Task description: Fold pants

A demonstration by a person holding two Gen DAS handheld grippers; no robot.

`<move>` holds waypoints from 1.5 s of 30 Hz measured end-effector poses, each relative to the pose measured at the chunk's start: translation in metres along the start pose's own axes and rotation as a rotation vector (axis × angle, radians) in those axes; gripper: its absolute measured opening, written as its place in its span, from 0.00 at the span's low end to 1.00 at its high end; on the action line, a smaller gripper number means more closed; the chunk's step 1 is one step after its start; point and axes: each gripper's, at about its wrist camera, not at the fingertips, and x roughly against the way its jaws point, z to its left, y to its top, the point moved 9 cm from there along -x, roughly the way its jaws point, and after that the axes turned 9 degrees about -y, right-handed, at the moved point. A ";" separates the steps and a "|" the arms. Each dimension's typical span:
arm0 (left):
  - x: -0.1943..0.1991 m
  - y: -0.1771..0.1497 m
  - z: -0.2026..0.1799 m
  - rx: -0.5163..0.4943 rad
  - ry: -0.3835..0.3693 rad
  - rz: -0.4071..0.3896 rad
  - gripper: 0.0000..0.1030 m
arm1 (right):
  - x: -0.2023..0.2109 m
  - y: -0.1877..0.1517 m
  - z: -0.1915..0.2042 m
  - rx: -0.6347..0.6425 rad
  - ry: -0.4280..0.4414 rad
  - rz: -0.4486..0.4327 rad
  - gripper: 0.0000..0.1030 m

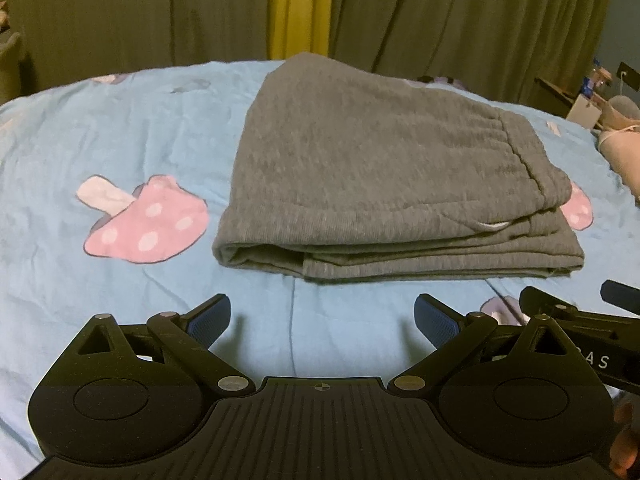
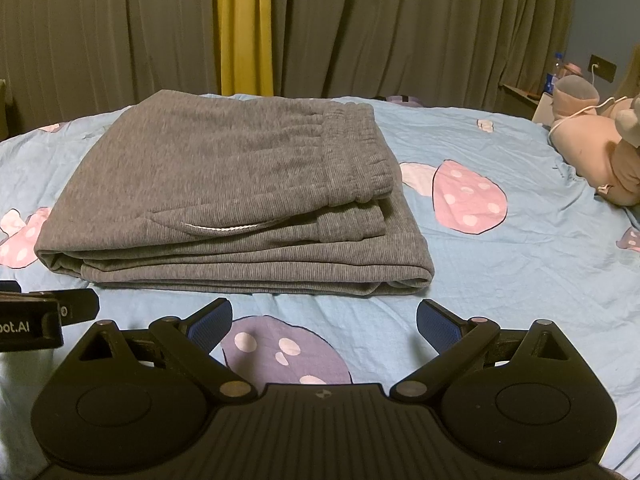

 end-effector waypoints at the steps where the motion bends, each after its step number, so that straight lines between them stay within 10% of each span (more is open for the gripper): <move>1: 0.000 0.000 0.000 -0.003 0.001 -0.005 0.98 | -0.001 0.000 0.000 0.001 0.000 0.001 0.96; 45: -0.003 -0.003 -0.006 -0.057 0.002 0.033 0.98 | -0.002 -0.002 -0.001 0.013 -0.002 0.006 0.96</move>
